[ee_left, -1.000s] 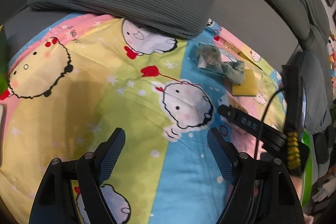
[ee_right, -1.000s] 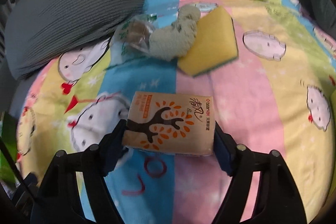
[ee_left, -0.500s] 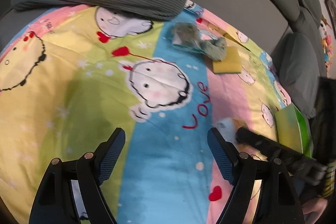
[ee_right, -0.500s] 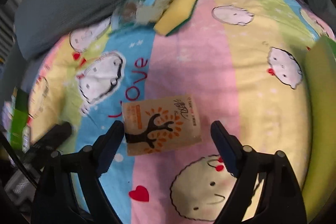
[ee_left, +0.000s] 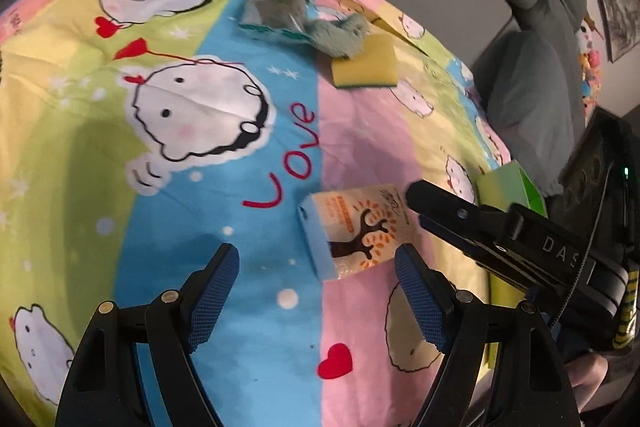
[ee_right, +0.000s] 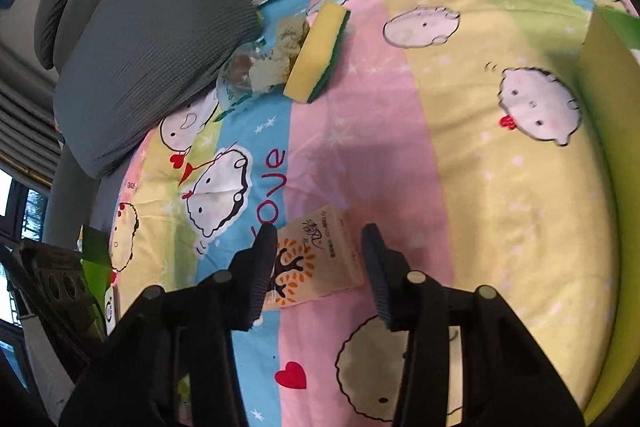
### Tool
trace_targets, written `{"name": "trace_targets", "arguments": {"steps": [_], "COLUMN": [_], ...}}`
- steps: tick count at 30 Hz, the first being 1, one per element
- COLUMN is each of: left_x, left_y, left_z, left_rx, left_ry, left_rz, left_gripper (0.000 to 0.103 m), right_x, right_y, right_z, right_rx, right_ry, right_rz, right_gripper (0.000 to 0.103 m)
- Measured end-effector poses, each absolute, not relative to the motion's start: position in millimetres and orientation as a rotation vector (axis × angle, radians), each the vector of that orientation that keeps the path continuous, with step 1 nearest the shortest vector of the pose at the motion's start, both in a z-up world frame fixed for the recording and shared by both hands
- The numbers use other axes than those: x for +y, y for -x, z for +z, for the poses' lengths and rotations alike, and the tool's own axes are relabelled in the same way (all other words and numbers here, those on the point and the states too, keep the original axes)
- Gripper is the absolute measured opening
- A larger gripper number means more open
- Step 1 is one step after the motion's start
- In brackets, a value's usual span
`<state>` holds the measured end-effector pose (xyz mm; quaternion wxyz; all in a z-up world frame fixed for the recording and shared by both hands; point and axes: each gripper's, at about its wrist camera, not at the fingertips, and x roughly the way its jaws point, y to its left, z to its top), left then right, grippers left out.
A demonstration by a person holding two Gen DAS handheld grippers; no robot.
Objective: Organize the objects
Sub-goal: 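Grasp the orange-printed tissue pack with the right gripper and lift it, then carry the tissue pack into the box and open the right gripper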
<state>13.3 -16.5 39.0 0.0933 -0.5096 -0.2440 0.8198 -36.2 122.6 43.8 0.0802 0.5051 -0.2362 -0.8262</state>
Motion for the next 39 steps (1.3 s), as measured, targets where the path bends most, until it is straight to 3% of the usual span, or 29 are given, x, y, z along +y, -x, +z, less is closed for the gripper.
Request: {"name": "trace_targets", "arguments": {"steps": [2, 9, 18, 39], "left_x": [-12.3, 3.2, 15.3, 99.8], "left_y": [-11.7, -4.2, -5.3, -28.8], "left_z": [37.3, 30.0, 42.2, 150.0], "left_rx": [-0.711, -0.674, -0.61, -0.37], "left_ry": [1.522, 1.534, 1.463, 0.887], "left_rz": [2.432, 2.381, 2.447, 2.516], "left_gripper": [0.08, 0.049, 0.049, 0.049], "right_x": [121.1, 115.1, 114.5, 184.8], "right_y": [39.7, 49.5, 48.3, -31.1], "right_z": [38.9, 20.6, 20.8, 136.9], "right_rx": [-0.72, -0.7, -0.708, -0.759], "right_ry": [-1.521, -1.598, -1.587, -1.008], "right_rz": [-2.433, -2.372, -2.364, -2.773], "right_gripper": [0.043, 0.044, 0.045, 0.045]}}
